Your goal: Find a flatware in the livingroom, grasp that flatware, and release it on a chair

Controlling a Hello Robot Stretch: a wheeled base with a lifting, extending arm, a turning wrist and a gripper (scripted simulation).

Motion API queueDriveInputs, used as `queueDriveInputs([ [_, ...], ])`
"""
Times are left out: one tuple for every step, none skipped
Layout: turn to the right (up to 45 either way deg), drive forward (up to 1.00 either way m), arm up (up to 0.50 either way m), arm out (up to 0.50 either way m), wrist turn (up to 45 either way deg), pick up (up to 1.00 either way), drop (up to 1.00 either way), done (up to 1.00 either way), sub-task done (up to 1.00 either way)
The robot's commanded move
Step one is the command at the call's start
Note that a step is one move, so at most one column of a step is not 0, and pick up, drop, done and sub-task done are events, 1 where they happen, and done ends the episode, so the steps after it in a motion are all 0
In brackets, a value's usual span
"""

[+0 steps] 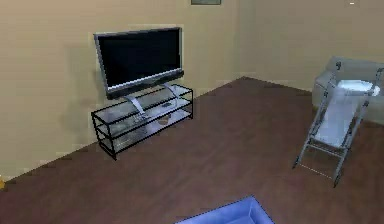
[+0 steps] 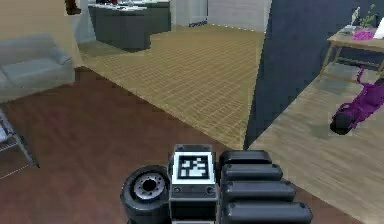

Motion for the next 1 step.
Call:
queueDriveInputs([
  [-45.0,0.00,0.00,0.00,0.0,0.00,0.00,0.00,0.00],
])
